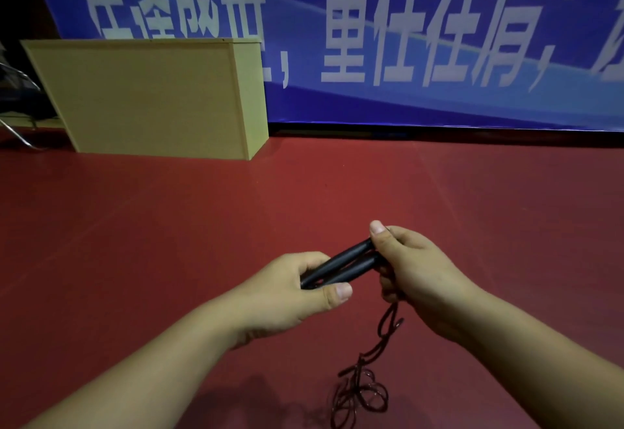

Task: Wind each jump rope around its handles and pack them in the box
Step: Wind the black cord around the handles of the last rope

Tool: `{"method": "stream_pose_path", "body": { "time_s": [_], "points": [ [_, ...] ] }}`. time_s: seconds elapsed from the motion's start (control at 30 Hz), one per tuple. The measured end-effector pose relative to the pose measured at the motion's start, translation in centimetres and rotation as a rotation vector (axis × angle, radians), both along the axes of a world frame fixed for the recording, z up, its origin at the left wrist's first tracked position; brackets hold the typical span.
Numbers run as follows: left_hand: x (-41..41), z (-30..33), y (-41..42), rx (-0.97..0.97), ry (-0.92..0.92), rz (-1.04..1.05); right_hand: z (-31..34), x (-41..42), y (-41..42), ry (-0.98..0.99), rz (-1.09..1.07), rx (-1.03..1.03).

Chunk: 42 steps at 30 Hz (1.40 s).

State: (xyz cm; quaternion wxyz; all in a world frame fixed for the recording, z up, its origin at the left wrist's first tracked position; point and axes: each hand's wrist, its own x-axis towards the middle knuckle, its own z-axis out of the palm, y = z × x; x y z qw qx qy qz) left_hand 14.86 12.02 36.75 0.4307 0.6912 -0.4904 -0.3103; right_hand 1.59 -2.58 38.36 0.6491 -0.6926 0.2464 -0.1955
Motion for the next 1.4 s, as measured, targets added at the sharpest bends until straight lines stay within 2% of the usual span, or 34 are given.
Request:
{"method": "stream_pose_path", "body": {
  "time_s": [0.1,0.2,0.47,0.6,0.9,1.03,1.17,1.33,1.4],
  "points": [
    [0.0,-0.4,0.0,0.030,0.077,-0.012,0.1,0.1,-0.2,0.031,0.025,-0.061],
    [-0.1,-0.7,-0.2,0.034,0.059,0.011,0.0,0.1,-0.1,0.030,0.003,-0.077],
    [-1.1,-0.9,-0.8,0.030,0.010,0.035,-0.2,0.6,-0.4,0.043,0.006,0.052],
    [-1.1,-1.1,-1.0,0.071,0.176,0.067,-0.4,0.7,-0.7,0.084,0.052,0.052],
    [-0.9,-1.1,-0.6,0.152,0.416,0.100,-1.0,1.4,-1.1,0.117,0.070,-0.013],
    [-0.9,-1.3,-0.5,0.182,0.427,0.116,-1.5,1.9,-0.8,0.113,0.061,-0.107],
    [-0.8,-1.5,-0.6,0.204,0.327,0.098,-1.6,2.0,-0.7,0.107,0.061,-0.152],
    [-0.3,-1.6,-0.4,0.166,0.203,0.152,-0.7,1.9,-1.9,0.083,0.036,0.030],
    [0.2,-1.5,-0.2,0.162,0.192,0.191,-0.5,1.3,-3.0,0.112,0.094,0.021]
  ]
}}
